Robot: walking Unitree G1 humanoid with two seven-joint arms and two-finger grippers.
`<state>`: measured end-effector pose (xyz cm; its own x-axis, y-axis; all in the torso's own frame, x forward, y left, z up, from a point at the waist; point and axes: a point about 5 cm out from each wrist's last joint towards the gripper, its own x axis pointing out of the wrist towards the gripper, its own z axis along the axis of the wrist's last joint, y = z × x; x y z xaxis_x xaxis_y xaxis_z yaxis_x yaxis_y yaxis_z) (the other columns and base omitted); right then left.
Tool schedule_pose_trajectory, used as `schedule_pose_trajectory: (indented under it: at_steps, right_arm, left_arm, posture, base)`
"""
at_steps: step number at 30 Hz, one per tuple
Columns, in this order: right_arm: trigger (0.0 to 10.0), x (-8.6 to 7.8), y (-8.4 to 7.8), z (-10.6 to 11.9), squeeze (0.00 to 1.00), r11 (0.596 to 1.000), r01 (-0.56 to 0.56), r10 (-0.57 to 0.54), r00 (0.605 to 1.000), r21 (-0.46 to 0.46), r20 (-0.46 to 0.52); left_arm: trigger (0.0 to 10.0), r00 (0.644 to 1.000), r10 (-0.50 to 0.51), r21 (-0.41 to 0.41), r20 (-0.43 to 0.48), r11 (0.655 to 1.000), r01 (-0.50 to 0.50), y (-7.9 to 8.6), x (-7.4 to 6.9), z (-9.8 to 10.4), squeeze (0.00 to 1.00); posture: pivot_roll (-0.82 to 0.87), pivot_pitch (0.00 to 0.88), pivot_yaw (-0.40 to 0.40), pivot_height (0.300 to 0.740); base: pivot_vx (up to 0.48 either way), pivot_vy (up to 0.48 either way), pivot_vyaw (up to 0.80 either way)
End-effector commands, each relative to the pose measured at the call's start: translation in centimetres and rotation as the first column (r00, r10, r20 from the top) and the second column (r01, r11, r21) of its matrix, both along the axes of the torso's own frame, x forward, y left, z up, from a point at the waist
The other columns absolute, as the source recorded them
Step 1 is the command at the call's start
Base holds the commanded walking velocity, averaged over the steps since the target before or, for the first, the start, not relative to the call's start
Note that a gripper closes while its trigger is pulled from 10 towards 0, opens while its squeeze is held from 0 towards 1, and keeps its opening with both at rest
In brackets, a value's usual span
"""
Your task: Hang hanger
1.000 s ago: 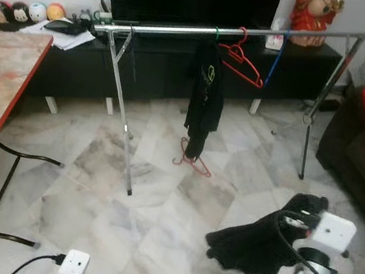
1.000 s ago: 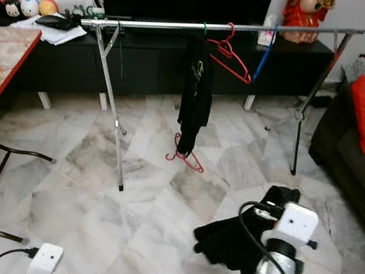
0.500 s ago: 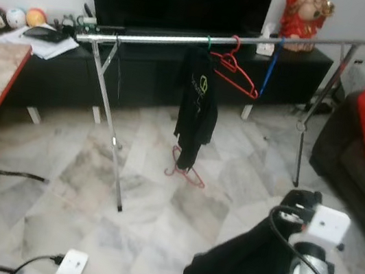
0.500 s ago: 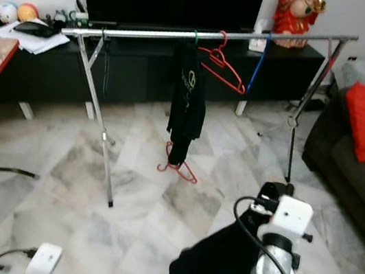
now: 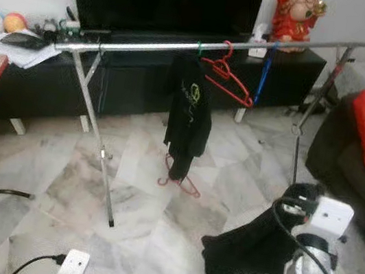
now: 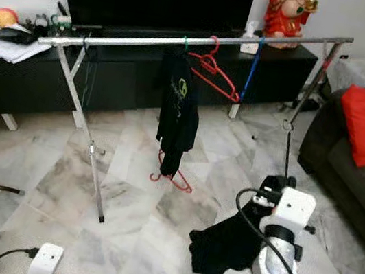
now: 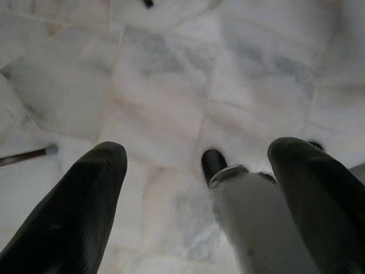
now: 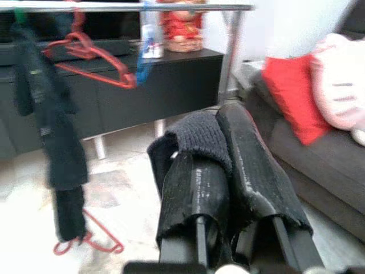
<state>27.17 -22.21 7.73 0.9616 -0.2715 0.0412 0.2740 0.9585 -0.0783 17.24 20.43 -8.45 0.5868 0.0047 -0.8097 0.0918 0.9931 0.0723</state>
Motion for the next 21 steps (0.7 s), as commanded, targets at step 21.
schedule_pose_trajectory:
  at_steps: [21]
  right_arm:
    - [10.0,-0.13,0.74,0.16,0.00,0.999,-0.043,0.043,0.999,-0.002,0.002]
  left_arm:
    - [10.0,0.999,-0.010,0.031,-0.037,0.999,0.011,0.27,-0.91,-0.40,0.00]
  posture:
    - [-0.18,0.000,0.001,0.740]
  base:
    - [0.101,0.000,0.53]
